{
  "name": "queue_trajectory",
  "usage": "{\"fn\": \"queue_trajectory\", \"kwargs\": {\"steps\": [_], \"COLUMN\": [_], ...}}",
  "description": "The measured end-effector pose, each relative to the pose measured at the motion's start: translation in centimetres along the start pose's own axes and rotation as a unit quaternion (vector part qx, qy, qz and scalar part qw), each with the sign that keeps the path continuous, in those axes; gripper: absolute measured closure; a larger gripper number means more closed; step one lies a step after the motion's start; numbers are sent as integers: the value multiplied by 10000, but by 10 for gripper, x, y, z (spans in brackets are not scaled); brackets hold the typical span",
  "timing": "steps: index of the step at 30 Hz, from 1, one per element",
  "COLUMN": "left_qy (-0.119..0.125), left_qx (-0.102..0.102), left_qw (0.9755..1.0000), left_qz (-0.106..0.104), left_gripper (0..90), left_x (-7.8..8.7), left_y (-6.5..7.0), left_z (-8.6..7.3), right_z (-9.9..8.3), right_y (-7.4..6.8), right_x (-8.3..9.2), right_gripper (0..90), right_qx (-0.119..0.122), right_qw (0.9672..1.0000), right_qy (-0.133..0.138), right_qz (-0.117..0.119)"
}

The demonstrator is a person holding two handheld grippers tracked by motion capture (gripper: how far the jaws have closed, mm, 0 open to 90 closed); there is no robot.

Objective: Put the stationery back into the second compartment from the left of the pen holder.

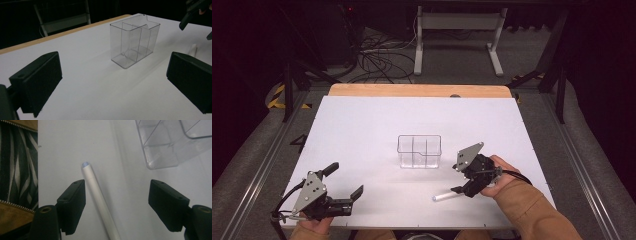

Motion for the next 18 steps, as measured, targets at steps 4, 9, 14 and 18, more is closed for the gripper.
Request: {"fn": "queue_trajectory", "kwargs": {"steps": [4,9,14,18], "left_qy": [3,2,4,4], "left_qx": [-2,-6,-8,-5], "left_qw": [10000,10000,10000,10000], "left_qz": [-2,0,-7,-6], "left_gripper": [7,7,7,7], "left_x": [0,0,0,0], "left_y": [0,0,0,0], "left_z": [0,0,0,0], "right_z": [-1,-2,-4,-6], "right_y": [-3,-5,-7,-8], "right_x": [-6,-10,-12,-15], "right_gripper": [317,330,357,367], "right_qx": [120,206,255,255], "right_qw": [9998,9993,9986,9982], "right_qy": [-147,-274,-375,-436], "right_qz": [73,138,270,313]}}
Point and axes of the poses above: each handheld gripper's, and its own axes: x roughly backward along the jaws, z roughly out of its top, y roughly to its right, the point moved 2 cm from there along -x, roughly forward along the jaws, and after that the axes turned 4 degrees about -z, right-handed, at the moved point
